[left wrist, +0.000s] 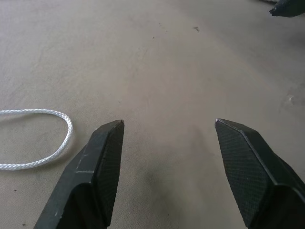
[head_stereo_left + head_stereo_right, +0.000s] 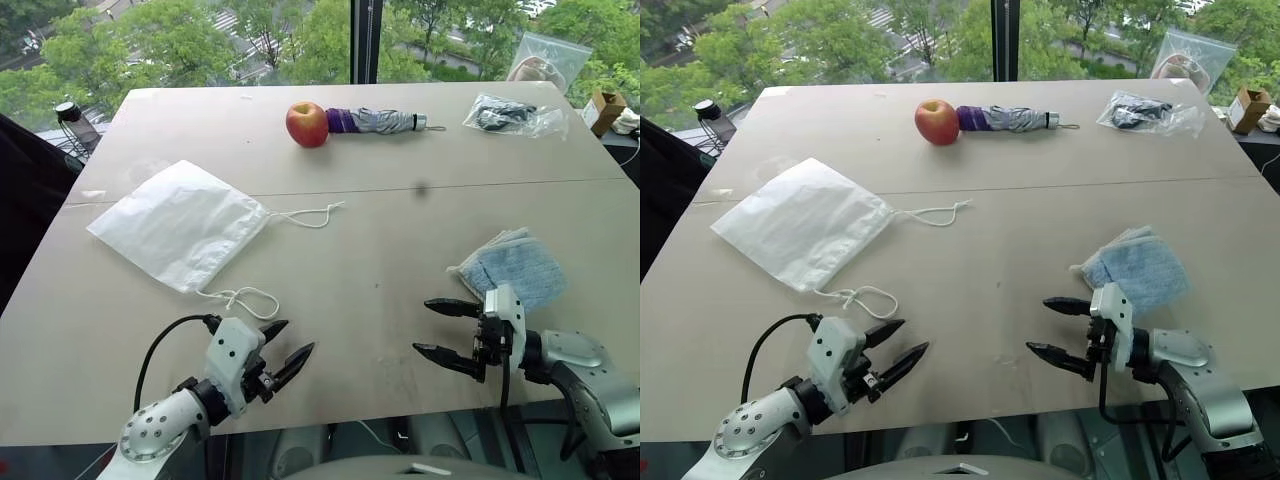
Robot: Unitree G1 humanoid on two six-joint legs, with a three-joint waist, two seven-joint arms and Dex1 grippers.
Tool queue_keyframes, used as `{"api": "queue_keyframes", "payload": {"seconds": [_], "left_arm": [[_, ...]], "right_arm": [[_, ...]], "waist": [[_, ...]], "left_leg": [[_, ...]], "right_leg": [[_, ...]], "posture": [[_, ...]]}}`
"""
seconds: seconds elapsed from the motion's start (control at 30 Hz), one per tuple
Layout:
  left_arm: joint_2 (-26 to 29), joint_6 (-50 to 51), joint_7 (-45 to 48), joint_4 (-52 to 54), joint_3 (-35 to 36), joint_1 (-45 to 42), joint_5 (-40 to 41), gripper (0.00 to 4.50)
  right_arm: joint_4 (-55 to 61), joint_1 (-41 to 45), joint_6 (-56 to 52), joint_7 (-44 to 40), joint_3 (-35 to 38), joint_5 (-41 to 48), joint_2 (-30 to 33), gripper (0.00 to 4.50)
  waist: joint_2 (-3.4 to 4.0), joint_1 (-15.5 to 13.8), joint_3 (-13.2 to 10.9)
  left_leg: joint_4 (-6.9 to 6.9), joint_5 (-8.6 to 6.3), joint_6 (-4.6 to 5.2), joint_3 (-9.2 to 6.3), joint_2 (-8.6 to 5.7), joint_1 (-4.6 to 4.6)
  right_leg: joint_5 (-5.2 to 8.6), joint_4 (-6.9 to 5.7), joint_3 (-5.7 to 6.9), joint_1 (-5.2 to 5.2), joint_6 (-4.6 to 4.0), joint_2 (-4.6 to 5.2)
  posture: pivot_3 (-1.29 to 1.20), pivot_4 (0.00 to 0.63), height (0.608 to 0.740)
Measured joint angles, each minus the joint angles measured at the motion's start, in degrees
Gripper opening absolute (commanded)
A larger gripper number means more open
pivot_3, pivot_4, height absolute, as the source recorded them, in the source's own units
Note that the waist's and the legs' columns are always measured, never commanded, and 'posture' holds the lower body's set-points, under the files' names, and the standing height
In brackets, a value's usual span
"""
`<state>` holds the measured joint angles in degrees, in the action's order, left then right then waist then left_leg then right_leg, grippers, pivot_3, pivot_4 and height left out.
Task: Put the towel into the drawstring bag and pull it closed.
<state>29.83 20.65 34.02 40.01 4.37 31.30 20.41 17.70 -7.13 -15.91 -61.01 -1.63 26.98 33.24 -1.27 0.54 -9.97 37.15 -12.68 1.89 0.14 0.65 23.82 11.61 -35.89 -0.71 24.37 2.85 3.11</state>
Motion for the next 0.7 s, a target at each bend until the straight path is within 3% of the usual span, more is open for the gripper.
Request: {"api": "queue_keyframes", "payload": {"seconds": [0.5,0.7], "left_arm": [[0.3,1.4,-0.5,0.0,2.0,-3.1,0.4,3.12],[-2.7,-0.3,-3.7,-1.5,4.7,-6.4,-0.7,3.12]], "right_arm": [[-2.6,3.8,3.0,5.2,-0.8,-2.8,-4.0,4.3],[-4.0,6.2,3.6,4.2,-2.0,-2.8,-4.2,4.3]], "waist": [[0.0,0.0,0.0],[0.0,0.0,0.0]], "left_leg": [[0.01,0.05,0.09,0.04,0.0,-0.02],[0.03,0.06,0.1,0.02,0.0,-0.07]], "right_leg": [[-0.01,-0.01,-0.01,-0.01,0.0,-0.06],[-0.01,-0.02,0.0,-0.06,0.0,-0.08]], "posture": [[0.0,0.15,0.74],[0.0,0.15,0.74]]}}
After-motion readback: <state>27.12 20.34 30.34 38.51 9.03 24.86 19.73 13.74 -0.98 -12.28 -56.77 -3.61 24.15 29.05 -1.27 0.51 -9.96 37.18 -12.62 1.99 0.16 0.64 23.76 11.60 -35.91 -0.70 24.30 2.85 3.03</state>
